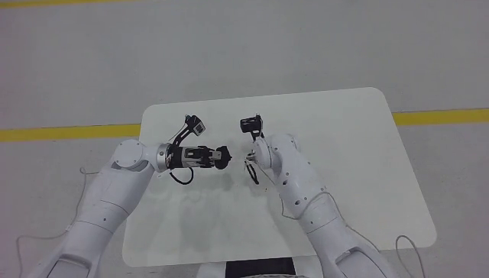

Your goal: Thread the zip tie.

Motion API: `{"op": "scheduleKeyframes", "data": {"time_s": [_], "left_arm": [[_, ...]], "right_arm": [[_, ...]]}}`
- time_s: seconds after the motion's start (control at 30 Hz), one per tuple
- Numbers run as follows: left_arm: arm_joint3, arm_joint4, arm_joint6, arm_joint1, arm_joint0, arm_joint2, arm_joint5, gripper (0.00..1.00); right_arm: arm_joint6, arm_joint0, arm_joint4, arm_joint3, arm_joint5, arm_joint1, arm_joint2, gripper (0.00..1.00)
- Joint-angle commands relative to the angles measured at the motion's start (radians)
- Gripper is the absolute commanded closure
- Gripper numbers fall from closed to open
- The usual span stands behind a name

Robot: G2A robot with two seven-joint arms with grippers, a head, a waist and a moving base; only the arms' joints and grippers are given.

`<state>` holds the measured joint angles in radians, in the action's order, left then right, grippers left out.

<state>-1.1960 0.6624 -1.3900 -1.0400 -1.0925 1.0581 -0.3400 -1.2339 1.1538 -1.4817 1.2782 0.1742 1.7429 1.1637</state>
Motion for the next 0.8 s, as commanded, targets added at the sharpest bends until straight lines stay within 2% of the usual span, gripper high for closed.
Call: {"op": "scheduleKeyframes", "data": {"time_s": [0.0,0.17,0.57,0.77], "left_arm": [[0.0,0.0,0.0,0.0,0.0,0.0,0.0,1.0],[0.0,0.0,0.0,0.0,0.0,0.0,0.0,1.0],[0.0,0.0,0.0,0.0,0.0,0.0,0.0,1.0],[0.0,0.0,0.0,0.0,0.0,0.0,0.0,1.0]], "right_arm": [[0.004,0.017,0.032,0.024,-0.041,-0.007,0.024,1.0],[0.032,0.048,0.094,0.061,-0.105,-0.02,0.059,1.0],[0.104,0.114,0.243,0.166,-0.19,-0.046,0.126,1.0],[0.161,0.181,0.396,0.251,-0.303,-0.066,0.195,1.0]]}}
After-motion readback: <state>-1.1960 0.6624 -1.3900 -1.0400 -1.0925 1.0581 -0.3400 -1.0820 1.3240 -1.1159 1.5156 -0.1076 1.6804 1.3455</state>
